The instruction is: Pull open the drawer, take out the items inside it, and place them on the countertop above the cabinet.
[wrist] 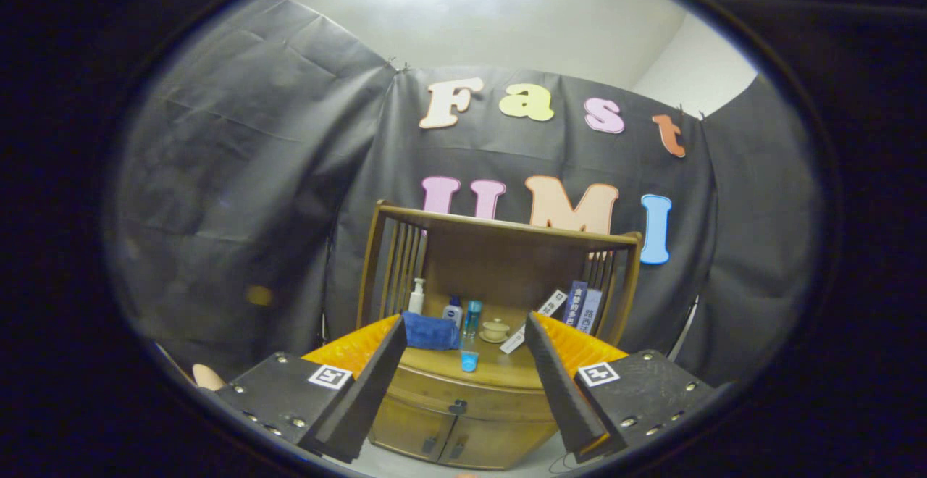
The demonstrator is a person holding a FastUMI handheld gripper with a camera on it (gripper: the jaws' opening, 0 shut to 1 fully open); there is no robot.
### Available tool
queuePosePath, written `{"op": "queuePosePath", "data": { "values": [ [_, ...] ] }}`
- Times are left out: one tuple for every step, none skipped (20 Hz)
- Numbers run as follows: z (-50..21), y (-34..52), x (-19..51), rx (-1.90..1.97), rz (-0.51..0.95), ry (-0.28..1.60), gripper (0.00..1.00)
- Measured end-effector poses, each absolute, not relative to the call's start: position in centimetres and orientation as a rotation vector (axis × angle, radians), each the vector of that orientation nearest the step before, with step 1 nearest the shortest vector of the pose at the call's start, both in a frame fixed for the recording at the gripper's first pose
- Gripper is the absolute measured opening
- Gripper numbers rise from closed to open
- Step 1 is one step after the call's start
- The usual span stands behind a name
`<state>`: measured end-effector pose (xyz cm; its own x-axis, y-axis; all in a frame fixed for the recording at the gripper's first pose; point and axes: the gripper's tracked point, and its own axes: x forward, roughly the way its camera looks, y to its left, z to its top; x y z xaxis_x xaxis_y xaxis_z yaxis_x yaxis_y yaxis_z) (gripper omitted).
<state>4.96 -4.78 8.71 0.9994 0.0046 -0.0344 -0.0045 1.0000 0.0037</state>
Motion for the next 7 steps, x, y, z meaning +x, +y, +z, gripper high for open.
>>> {"op": "queuePosePath", "data": {
  "values": [
    [8.7, -5.1, 4.8, 0.004, 0.001, 0.035, 0.98],
    [8.7, -5.4, 4.8, 0.001, -0.006, 0.035, 0.98],
    [8.6, -5.6, 4.7, 0.0, -0.009, 0.037, 0.98],
    [8.5, -5.8, 4.6, 0.0, -0.012, 0.04, 0.98],
    [8.5, -5.9, 4.4, 0.003, -0.015, 0.037, 0.98],
    [8.5, -6.2, 4.3, 0.005, -0.021, 0.035, 0.98],
    [8.5, -6.6, 4.2, 0.006, -0.031, 0.033, 0.98]
  ]
}}
